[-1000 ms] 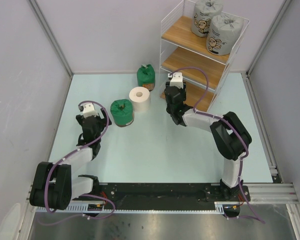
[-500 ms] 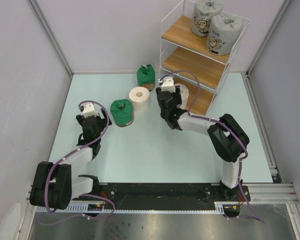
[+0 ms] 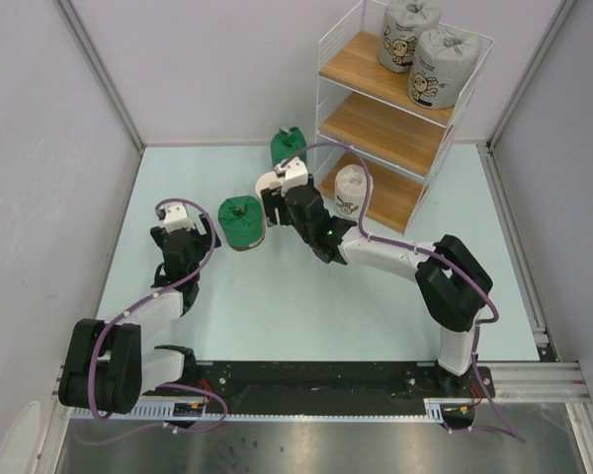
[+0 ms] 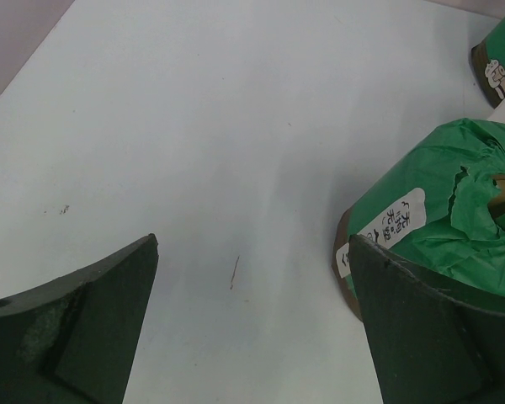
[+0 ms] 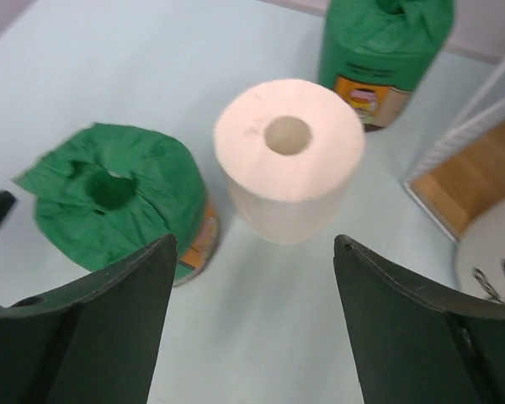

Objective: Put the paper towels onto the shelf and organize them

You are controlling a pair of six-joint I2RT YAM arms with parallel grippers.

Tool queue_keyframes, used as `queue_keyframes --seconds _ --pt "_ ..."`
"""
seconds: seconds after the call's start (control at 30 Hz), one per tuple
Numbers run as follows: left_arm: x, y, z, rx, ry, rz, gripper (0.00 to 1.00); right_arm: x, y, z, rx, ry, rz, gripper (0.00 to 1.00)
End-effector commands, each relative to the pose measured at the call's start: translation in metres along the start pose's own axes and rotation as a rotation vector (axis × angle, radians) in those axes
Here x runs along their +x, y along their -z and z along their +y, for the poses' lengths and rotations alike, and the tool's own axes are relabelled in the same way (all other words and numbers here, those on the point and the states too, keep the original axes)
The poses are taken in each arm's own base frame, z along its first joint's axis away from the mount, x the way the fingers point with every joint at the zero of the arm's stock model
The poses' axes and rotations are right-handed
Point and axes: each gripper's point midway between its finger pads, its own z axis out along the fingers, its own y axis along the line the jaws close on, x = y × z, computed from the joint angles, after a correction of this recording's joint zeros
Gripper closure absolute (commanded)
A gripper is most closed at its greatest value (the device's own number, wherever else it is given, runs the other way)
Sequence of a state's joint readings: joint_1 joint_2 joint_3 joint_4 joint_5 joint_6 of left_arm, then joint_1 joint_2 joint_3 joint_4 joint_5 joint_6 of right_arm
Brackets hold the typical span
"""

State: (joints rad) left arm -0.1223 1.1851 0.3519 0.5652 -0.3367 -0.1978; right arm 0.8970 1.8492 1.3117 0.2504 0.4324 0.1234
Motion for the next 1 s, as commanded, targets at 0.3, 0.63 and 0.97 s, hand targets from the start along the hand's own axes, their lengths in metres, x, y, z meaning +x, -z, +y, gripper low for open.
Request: queue_keyframes --seconds 0.3,0.63,0.97 --pt "-0.023 -0.004 -0.006 0.014 0.006 -0.056 0.0 -0.007 -0.049 0.064 -0.131 -0.133 0.105 0.17" --pt "-0.023 -0.004 -0.005 0.014 0.011 -0.058 0.0 0.019 -0.061 0.041 0.018 -0.156 0.15 0.17" --pt "-0.023 -0.004 -0.005 0.014 0.013 -0.058 0.0 -0.015 -0.064 -0.016 0.213 -0.341 -0.01 0.17"
